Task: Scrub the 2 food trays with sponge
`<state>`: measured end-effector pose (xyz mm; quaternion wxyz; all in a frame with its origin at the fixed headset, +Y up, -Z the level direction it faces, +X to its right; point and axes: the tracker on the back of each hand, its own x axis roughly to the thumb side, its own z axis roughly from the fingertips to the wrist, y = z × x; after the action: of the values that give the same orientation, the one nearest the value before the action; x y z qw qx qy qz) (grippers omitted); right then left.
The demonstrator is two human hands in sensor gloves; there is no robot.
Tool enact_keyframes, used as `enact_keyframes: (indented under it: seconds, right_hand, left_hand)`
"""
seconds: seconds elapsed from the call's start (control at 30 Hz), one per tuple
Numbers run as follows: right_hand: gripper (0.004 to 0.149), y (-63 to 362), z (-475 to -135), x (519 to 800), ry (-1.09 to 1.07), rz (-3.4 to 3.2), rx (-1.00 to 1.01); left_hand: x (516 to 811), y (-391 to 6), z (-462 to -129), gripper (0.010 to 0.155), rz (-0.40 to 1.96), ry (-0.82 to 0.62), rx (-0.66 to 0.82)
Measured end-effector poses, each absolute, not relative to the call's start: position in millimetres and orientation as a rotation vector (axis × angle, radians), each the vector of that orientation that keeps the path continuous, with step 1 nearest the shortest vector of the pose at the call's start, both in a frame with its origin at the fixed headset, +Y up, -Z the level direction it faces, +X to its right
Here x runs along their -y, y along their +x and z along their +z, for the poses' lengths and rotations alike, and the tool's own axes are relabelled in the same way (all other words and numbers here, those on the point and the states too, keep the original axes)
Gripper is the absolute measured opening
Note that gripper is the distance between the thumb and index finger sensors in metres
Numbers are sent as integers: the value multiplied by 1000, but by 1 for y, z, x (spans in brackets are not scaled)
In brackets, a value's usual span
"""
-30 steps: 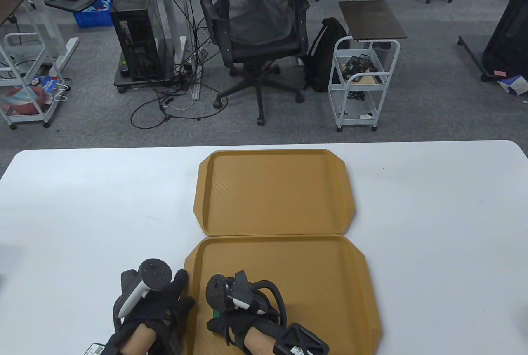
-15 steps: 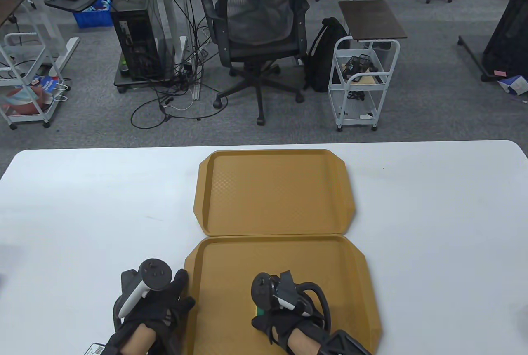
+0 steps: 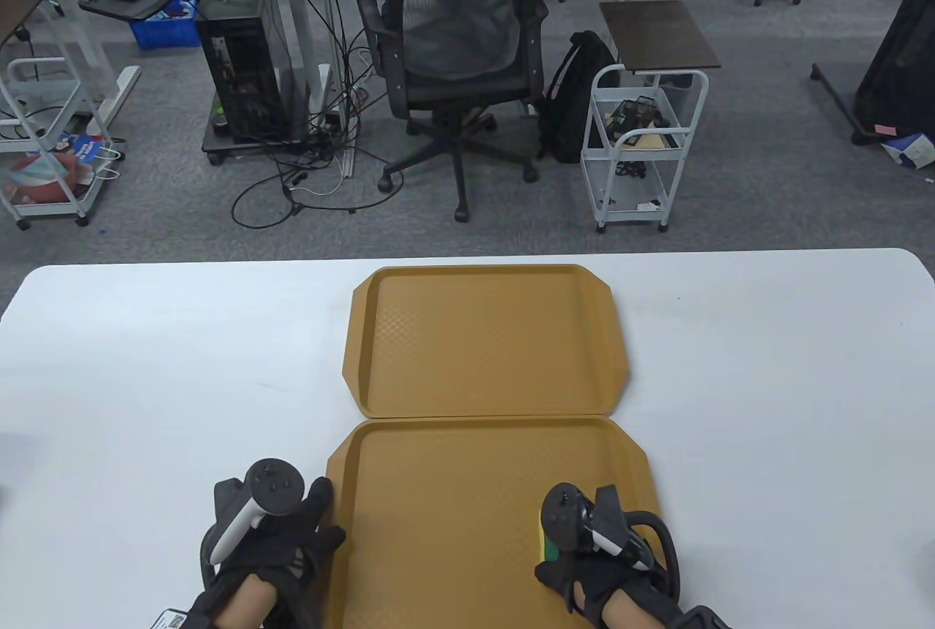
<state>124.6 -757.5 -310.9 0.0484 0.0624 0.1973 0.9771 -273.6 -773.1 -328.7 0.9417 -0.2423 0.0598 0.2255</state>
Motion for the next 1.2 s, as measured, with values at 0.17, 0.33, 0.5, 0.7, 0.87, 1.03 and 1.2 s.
enact_keyframes:
  seconds: [0.17, 0.33, 0.5, 0.7, 0.87, 1.03, 1.2]
  right_hand:
    - [85, 136, -308, 759, 169, 2931, -591]
    - [78, 129, -303, 760, 97, 2977, -483]
    - [79, 119, -299, 762, 55, 3062, -380]
    - [75, 127, -297, 752, 102, 2989, -317]
    - [74, 141, -294, 734, 117, 2915, -168]
    - [74, 151, -289, 719, 114, 2873, -75]
    - [74, 158, -286, 710, 131, 2855, -23]
  left_hand:
    - [773, -274, -328, 75, 461, -494, -126]
    - [774, -274, -328, 75, 463, -494, -128]
    - [774, -273, -327, 75, 456, -486, -129]
    - [774, -271, -325, 75, 441, -466, -132]
    - [774, -266, -321, 88, 419, -476, -132]
    - [774, -265, -319, 94, 439, -474, -170]
    - [771, -277, -319, 96, 643, -493, -251]
